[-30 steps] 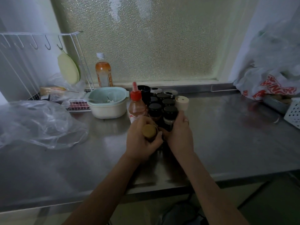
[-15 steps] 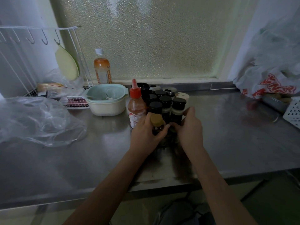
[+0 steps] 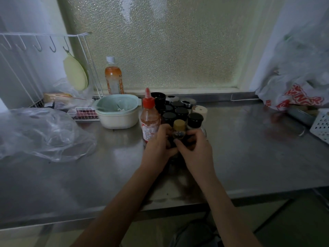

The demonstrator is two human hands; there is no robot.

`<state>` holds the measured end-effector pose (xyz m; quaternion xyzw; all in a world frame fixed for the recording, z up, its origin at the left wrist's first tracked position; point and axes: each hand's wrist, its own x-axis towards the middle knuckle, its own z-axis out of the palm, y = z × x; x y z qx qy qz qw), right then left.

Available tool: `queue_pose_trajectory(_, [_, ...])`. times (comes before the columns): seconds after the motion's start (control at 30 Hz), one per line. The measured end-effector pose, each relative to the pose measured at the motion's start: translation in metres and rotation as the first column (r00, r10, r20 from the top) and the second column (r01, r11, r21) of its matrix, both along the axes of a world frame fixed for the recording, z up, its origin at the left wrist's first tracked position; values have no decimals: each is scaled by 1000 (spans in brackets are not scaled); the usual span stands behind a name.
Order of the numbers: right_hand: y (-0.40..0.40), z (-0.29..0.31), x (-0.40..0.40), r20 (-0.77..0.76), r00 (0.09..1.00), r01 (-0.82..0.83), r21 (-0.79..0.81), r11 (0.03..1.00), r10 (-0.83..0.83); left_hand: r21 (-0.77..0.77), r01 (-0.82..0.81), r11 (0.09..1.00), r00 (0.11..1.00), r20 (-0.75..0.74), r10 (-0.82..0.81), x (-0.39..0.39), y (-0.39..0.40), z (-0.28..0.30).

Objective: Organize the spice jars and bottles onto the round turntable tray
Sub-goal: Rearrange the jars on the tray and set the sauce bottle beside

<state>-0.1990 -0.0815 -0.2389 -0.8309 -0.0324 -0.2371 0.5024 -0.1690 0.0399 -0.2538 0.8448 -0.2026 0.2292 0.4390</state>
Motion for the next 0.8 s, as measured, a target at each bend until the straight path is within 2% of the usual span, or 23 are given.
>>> queue_pose_trajectory(0.07, [3,2,5,34,995,98,-114,989,-95,21,-5,1000,1000,7,5,0,-1,-1])
queue_pose_trajectory(0.13, [5,2,7,54,985,172,-148,974,-166,29,-15,999,999,49,14,0,-3,-2])
queue_pose_trajectory(0.23, [6,1,9,65,978,207,-154,966,-199,48,-45,998,994,102,40,3,-5,-3])
queue_pose_trajectory(0.33, [7,2,12,71,977,212,-225,951,-201,58,-83,995,991,106,77,3,-3,-3])
queue_pose_trajectory(0.5, [-11,-6,3,159,978,154,-91,984,-138,104,-198,975,967,180,178,0,6,-4])
queue_pose_trajectory(0.57, [-27,-13,-1,175,972,185,-144,972,-159,76,-217,973,960,196,198,0,10,-3])
queue_pose_trajectory(0.63, [-39,-20,1,121,986,144,-263,954,-115,140,-186,972,965,213,154,0,12,-4])
queue_pose_trajectory(0.7, [-44,-25,5,61,998,34,-384,923,-12,270,-119,955,971,233,55,1,11,-6])
queue_pose_trajectory(0.8, [-43,-28,7,3,998,-52,-432,901,59,400,-43,916,970,237,-58,4,9,-10])
